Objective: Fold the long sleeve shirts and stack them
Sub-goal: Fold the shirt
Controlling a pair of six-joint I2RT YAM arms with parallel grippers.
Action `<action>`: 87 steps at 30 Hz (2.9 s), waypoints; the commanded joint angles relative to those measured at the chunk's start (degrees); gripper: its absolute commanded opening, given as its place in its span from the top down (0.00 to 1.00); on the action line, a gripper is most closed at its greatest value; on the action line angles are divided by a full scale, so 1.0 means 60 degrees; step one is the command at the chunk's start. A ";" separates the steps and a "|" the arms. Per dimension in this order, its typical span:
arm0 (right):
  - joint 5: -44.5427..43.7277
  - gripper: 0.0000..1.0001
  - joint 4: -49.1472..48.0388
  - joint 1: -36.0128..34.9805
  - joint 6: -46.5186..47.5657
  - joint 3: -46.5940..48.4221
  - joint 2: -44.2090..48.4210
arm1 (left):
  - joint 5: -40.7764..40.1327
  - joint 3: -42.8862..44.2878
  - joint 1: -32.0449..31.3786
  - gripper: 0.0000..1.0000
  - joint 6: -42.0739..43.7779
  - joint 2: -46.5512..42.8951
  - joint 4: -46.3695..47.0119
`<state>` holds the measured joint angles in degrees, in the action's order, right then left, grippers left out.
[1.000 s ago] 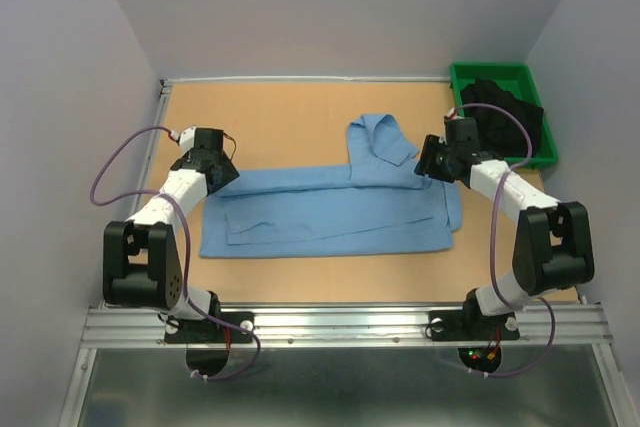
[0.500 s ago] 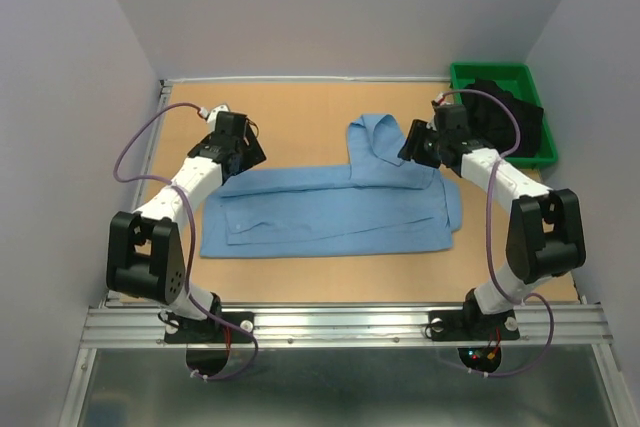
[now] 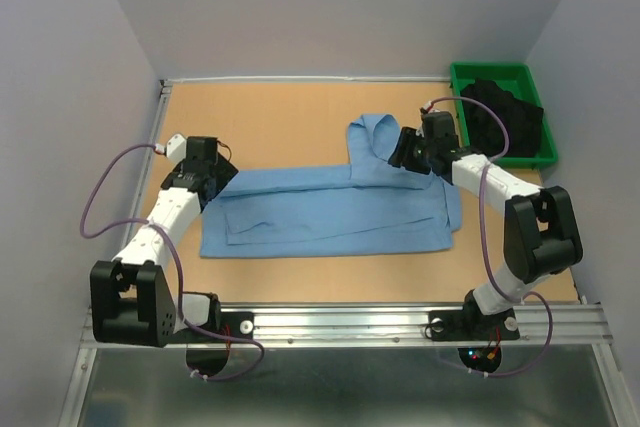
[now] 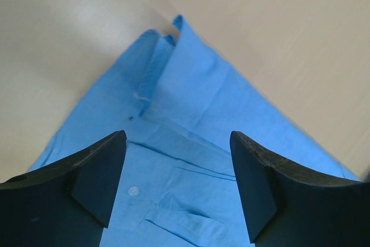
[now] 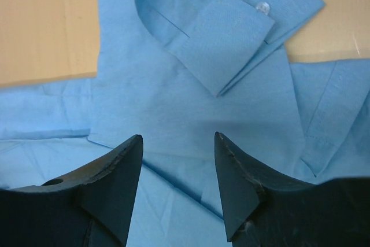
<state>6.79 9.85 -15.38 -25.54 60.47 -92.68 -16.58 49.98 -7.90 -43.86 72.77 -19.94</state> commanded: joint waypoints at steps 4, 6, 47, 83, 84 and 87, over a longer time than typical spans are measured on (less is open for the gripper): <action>-0.0589 0.39 -0.0367 0.0029 0.0418 -0.0483 0.0506 | 0.1089 -0.1165 0.0877 0.15 -0.0966 -0.0147 0.1169; -0.0706 0.39 -0.0367 0.0029 0.0433 -0.0527 0.0520 | 0.1326 -0.1268 0.0936 0.15 -0.1127 0.0072 0.1767; -0.1747 0.47 -0.0748 0.0395 0.0126 -0.2007 0.0007 | 0.1210 -0.2470 0.1712 0.61 -0.1626 0.1040 0.3911; 0.2325 0.34 -0.2432 -0.1949 -0.0827 0.2652 -0.3155 | 0.3100 -0.0711 -0.0382 0.27 -0.0366 0.2081 0.4276; 0.2427 0.36 -0.2432 -0.2007 -0.0768 0.2579 -0.3185 | 0.3071 -0.0828 -0.0382 0.27 -0.0352 0.1906 0.4189; 0.2327 0.37 -0.2374 -0.2081 -0.0563 0.2169 -0.3113 | 0.2939 -0.1239 -0.0382 0.27 -0.0294 0.1555 0.4043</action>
<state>19.40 -1.91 -26.63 -31.57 73.41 -112.81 1.69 45.06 -9.93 -47.09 87.00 4.84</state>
